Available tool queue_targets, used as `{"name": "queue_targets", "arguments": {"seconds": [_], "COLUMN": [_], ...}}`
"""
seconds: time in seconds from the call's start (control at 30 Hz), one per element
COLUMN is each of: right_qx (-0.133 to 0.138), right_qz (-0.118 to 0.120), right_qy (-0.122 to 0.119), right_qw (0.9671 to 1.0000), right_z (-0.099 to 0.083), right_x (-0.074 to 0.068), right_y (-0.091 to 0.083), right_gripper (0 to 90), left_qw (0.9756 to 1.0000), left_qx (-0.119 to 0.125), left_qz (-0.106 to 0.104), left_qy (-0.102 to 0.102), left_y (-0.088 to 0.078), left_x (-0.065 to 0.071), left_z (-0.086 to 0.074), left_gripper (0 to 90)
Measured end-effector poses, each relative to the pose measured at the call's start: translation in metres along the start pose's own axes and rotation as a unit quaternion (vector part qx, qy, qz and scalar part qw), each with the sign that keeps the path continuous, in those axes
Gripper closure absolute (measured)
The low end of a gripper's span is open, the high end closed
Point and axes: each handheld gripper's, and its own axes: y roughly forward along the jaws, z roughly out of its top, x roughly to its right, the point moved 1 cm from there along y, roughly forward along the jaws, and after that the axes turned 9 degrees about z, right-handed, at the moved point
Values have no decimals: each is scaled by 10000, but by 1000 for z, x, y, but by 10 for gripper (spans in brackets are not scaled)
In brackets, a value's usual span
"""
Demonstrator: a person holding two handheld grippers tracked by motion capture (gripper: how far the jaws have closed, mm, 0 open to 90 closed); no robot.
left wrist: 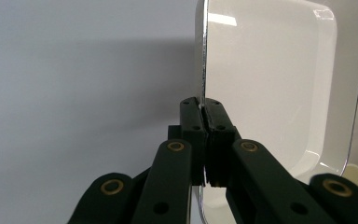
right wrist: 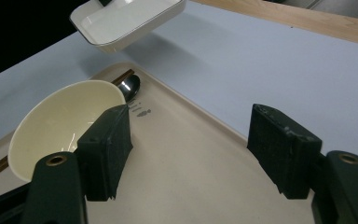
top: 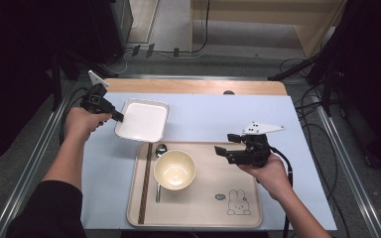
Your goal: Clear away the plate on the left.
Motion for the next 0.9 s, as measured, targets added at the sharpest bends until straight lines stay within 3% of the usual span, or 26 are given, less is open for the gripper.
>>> {"name": "queue_targets", "arguments": {"seconds": [0.13,0.3,0.37,0.57,0.67,0.9], "right_qx": [-134,-218,-407,-514,-736,-864], "right_qz": [-117,-100,-118,-239,-317,-339], "right_qy": [66,152,193,424,816,1285], "right_qw": [9998,9996,9989,9975,9934,9874], "right_z": [11,21,25,40,51,64], "right_x": [3,5,5,4,5,7], "right_y": [7,17,25,40,52,67], "right_gripper": [331,385,408,439,449,510], "left_qw": [9999,9998,9998,9995,9993,9989], "left_qx": [-39,-25,-48,-136,-230,-242], "left_qz": [-86,-55,-81,-145,-96,-205], "left_qy": [71,169,202,252,289,340], "left_y": [5,11,13,20,25,30], "left_x": [15,33,39,51,57,70], "left_z": [6,12,14,16,16,18], "left_gripper": [900,900,900,900,900,900]}}
